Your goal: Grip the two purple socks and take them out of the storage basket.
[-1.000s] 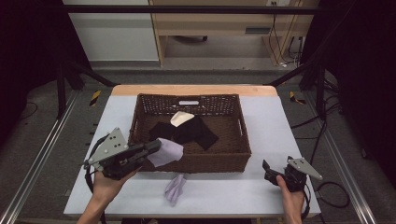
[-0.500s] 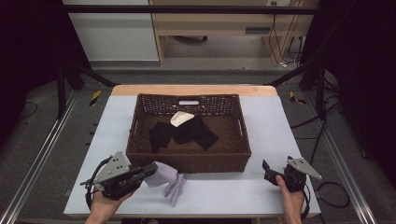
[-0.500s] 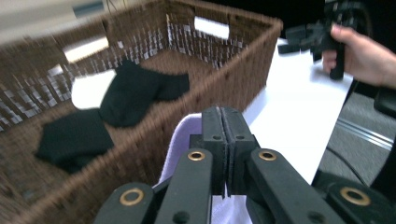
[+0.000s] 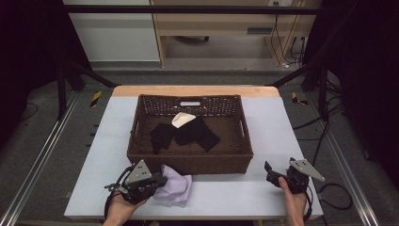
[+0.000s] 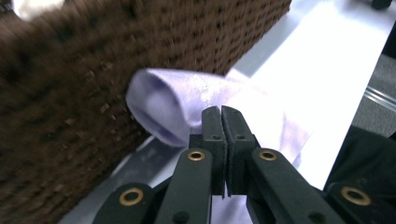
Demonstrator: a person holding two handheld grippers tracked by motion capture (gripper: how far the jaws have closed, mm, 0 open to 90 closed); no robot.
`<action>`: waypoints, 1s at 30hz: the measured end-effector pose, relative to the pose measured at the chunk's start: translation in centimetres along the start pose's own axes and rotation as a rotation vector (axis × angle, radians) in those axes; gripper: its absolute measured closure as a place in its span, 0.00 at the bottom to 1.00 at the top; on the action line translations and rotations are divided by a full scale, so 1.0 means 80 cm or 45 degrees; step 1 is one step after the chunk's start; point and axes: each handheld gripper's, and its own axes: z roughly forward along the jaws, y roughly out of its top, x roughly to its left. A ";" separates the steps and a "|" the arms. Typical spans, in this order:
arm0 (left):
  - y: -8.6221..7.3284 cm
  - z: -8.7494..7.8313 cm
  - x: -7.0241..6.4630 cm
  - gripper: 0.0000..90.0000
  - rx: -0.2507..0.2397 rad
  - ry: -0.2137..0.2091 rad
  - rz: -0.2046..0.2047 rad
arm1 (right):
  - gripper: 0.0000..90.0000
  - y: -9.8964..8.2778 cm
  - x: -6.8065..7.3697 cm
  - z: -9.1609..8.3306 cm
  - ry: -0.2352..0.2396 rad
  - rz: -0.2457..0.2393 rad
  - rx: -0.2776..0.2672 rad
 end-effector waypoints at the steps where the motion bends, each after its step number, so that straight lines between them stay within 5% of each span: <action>1: 0.000 0.000 0.000 0.98 0.000 0.000 0.000 | 0.04 0.000 0.000 0.000 0.001 -0.001 0.001; 9: -0.007 0.019 0.001 0.92 0.034 0.013 0.000 | 0.04 0.000 0.000 0.000 0.002 0.000 0.001; 10: -0.007 0.018 0.001 0.82 0.024 0.022 -0.005 | 0.04 0.000 0.000 0.000 0.002 0.002 0.000; 17: -0.010 -0.006 0.004 0.54 -0.064 0.128 -0.043 | 0.04 0.000 0.000 0.000 -0.001 0.001 -0.002; 30: -0.034 -0.040 0.025 0.45 -0.120 0.267 -0.094 | 0.04 0.000 0.000 -0.001 -0.005 -0.001 -0.005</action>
